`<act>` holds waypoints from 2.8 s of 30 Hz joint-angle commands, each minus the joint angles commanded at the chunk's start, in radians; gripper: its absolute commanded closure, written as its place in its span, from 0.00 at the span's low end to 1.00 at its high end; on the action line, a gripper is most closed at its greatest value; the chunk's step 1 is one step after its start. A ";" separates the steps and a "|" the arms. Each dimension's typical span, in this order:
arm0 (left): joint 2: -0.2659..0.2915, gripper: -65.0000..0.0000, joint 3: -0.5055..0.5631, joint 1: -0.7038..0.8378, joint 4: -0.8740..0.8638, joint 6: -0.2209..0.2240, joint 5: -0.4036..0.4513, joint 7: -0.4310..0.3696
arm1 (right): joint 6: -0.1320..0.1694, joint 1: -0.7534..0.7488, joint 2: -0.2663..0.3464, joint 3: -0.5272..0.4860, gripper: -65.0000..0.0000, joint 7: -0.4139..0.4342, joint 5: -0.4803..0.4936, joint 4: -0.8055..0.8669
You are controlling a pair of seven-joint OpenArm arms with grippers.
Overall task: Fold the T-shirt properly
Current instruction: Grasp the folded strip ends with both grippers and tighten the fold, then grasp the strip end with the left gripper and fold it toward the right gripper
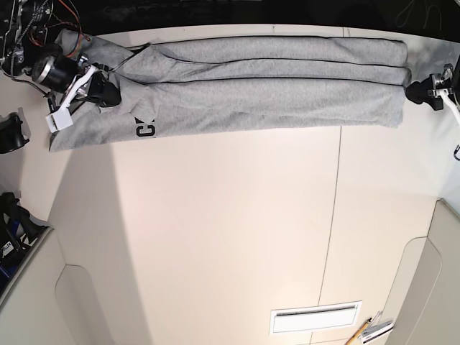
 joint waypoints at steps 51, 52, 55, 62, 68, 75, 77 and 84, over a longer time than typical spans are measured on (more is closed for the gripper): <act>0.095 1.00 -0.158 -0.027 0.000 0.000 0.047 -0.077 | -0.015 0.077 0.000 0.133 1.00 -0.076 0.100 0.001; 0.084 1.00 -0.158 -0.029 0.000 0.000 0.064 -0.089 | -0.015 0.077 0.000 0.141 1.00 -0.077 0.103 0.001; 0.062 1.00 -0.158 -0.044 0.001 0.000 0.099 -0.098 | -0.015 0.077 0.000 0.159 1.00 -0.080 0.112 0.001; 0.046 1.00 -0.150 -0.054 0.018 0.000 0.098 -0.096 | -0.015 0.077 0.000 0.163 1.00 -0.095 0.113 0.001; 0.050 1.00 -0.149 -0.053 0.151 0.000 0.098 -0.081 | -0.015 0.077 0.000 0.163 0.97 -0.094 0.112 0.001; 0.105 1.00 0.030 -0.051 0.390 0.000 0.190 -0.071 | -0.015 0.077 0.000 0.163 0.88 -0.082 0.077 0.001; 0.122 1.00 0.138 -0.051 0.478 0.000 0.277 -0.097 | -0.015 0.077 0.000 0.163 0.88 -0.082 0.071 0.001; 0.203 1.00 0.418 -0.054 0.601 0.000 0.450 -0.158 | -0.015 0.077 0.000 0.163 0.88 -0.083 0.052 0.001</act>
